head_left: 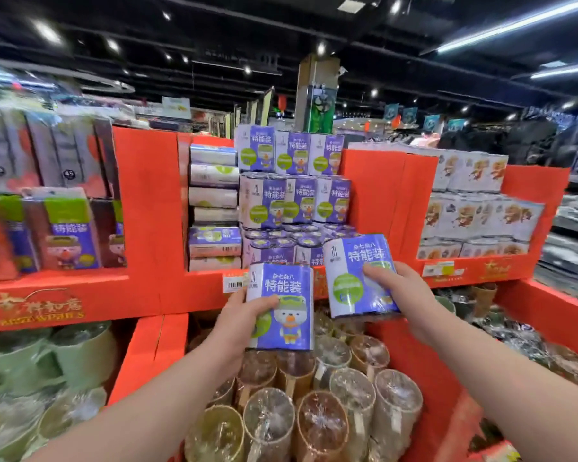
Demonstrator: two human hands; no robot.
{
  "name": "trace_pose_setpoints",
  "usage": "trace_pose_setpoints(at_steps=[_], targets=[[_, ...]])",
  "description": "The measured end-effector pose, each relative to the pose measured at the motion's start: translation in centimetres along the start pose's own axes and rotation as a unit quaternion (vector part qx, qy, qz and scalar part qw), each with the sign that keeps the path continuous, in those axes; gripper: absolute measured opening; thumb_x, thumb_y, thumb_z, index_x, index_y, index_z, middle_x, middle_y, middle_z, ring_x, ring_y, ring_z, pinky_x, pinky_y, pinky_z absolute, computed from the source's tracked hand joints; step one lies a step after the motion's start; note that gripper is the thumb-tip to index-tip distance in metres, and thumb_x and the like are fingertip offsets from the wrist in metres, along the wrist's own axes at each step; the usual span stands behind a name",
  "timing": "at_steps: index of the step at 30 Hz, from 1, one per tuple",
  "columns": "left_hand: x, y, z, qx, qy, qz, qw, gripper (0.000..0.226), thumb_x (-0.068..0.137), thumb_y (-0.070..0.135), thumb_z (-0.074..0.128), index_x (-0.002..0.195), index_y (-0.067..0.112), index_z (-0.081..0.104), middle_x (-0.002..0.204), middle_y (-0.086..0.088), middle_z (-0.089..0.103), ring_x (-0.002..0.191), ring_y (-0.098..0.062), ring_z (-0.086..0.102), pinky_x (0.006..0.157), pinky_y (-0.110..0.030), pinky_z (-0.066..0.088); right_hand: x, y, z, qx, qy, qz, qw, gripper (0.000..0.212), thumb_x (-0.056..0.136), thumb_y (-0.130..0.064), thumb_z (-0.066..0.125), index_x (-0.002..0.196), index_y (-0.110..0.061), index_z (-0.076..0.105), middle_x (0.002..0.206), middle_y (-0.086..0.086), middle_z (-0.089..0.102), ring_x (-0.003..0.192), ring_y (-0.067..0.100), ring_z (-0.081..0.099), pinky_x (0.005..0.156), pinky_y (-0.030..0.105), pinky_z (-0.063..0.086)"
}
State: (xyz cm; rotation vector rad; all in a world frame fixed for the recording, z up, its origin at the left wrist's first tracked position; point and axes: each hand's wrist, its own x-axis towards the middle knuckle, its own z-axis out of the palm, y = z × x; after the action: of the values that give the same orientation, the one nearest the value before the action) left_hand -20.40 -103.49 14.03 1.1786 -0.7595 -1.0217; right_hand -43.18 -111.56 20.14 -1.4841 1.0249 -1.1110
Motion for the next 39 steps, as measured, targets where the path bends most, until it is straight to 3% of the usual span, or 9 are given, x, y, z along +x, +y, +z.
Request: trace_pose_setpoints(at_steps=[4, 10, 13, 22, 25, 30, 34, 36, 39], targets=[[2.0, 2.3, 0.0, -0.023, 0.054, 0.039, 0.998, 0.028, 0.085, 0.008, 0.067, 0.112, 0.008, 0.061, 0.1, -0.015, 0.074, 0.086, -0.033, 0.072, 0.079, -0.047, 0.058, 7.8, -2.3, 0.7, -0.014, -0.024, -0.057, 0.998, 0.026, 0.084, -0.018, 0.071, 0.106, -0.007, 0.065, 0.095, 0.012, 0.072, 0.073, 0.021, 0.066, 0.063, 0.028, 0.052], [4.7, 4.9, 1.5, -0.023, 0.138, 0.101, 0.985, 0.037, 0.082, 0.015, 0.069, 0.116, 0.006, 0.062, 0.103, -0.014, 0.073, 0.097, -0.037, 0.069, 0.091, -0.053, 0.053, 16.6, -4.8, 2.1, 0.0, -0.076, -0.086, 0.993, 0.026, 0.084, -0.002, 0.068, 0.108, -0.004, 0.058, 0.072, 0.005, 0.061, 0.037, 0.0, 0.053, 0.04, 0.016, 0.048], [5.2, 5.3, 2.2, -0.014, 0.173, 0.126, 0.977, 0.045, 0.069, 0.025, 0.073, 0.111, 0.01, 0.066, 0.102, -0.013, 0.074, 0.1, -0.04, 0.067, 0.096, -0.061, 0.046, 19.9, -4.9, 2.9, -0.012, -0.103, -0.091, 0.99, 0.028, 0.084, -0.002, 0.068, 0.11, -0.004, 0.058, 0.072, 0.006, 0.06, 0.037, 0.003, 0.05, 0.038, 0.016, 0.044], [5.3, 5.3, 1.5, -0.001, 0.25, 0.147, 0.957, 0.048, 0.074, 0.017, 0.073, 0.117, 0.003, 0.06, 0.101, -0.015, 0.074, 0.09, -0.035, 0.07, 0.087, -0.051, 0.054, 26.1, -3.2, 5.2, -0.042, -0.179, -0.082, 0.98, 0.036, 0.081, 0.0, 0.072, 0.113, -0.005, 0.056, 0.092, 0.012, 0.063, 0.061, 0.014, 0.054, 0.051, 0.02, 0.049], [5.7, 5.4, 0.9, 0.001, 0.257, 0.15, 0.955, 0.029, 0.085, 0.008, 0.064, 0.113, 0.002, 0.061, 0.096, -0.015, 0.074, 0.08, -0.031, 0.072, 0.078, -0.043, 0.057, 27.2, -2.7, 5.7, -0.076, -0.177, -0.065, 0.979, 0.046, 0.078, -0.005, 0.076, 0.119, 0.001, 0.056, 0.094, 0.013, 0.067, 0.061, 0.016, 0.059, 0.063, 0.029, 0.049], [6.5, 6.1, 0.3, 0.012, 0.244, 0.144, 0.959, 0.04, 0.08, 0.013, 0.071, 0.117, 0.003, 0.06, 0.1, -0.014, 0.074, 0.088, -0.035, 0.071, 0.083, -0.048, 0.056, 27.9, -2.1, 6.3, -0.095, -0.136, -0.055, 0.985, 0.047, 0.08, -0.004, 0.076, 0.12, -0.001, 0.051, 0.099, 0.01, 0.062, 0.06, 0.011, 0.053, 0.038, 0.011, 0.04], [7.7, 6.7, 0.6, 0.016, 0.223, 0.136, 0.965, 0.03, 0.087, 0.011, 0.065, 0.116, 0.004, 0.059, 0.1, -0.014, 0.074, 0.085, -0.032, 0.072, 0.067, -0.036, 0.058, 27.7, -2.3, 6.4, -0.131, -0.119, -0.054, 0.983, 0.062, 0.073, -0.018, 0.083, 0.121, -0.013, 0.044, 0.111, 0.005, 0.059, 0.092, 0.019, 0.057, 0.072, 0.025, 0.047], [8.4, 7.1, 1.3, 0.017, 0.202, 0.134, 0.97, 0.036, 0.084, 0.012, 0.069, 0.117, 0.004, 0.059, 0.102, -0.015, 0.073, 0.089, -0.033, 0.071, 0.076, -0.042, 0.058, 27.6, -2.8, 6.1, -0.178, -0.071, -0.097, 0.977, 0.073, 0.07, -0.026, 0.084, 0.129, -0.01, 0.043, 0.125, 0.009, 0.055, 0.11, 0.025, 0.055, 0.092, 0.035, 0.046], [9.7, 7.7, 3.2, 0.022, 0.16, 0.124, 0.979, 0.047, 0.075, 0.018, 0.075, 0.118, 0.007, 0.059, 0.105, -0.014, 0.073, 0.099, -0.036, 0.068, 0.092, -0.053, 0.052, 25.7, -5.5, 5.5, -0.218, -0.039, -0.221, 0.95, 0.053, 0.084, -0.032, 0.071, 0.127, -0.007, 0.05, 0.12, 0.009, 0.053, 0.102, 0.02, 0.051, 0.086, 0.028, 0.038]])
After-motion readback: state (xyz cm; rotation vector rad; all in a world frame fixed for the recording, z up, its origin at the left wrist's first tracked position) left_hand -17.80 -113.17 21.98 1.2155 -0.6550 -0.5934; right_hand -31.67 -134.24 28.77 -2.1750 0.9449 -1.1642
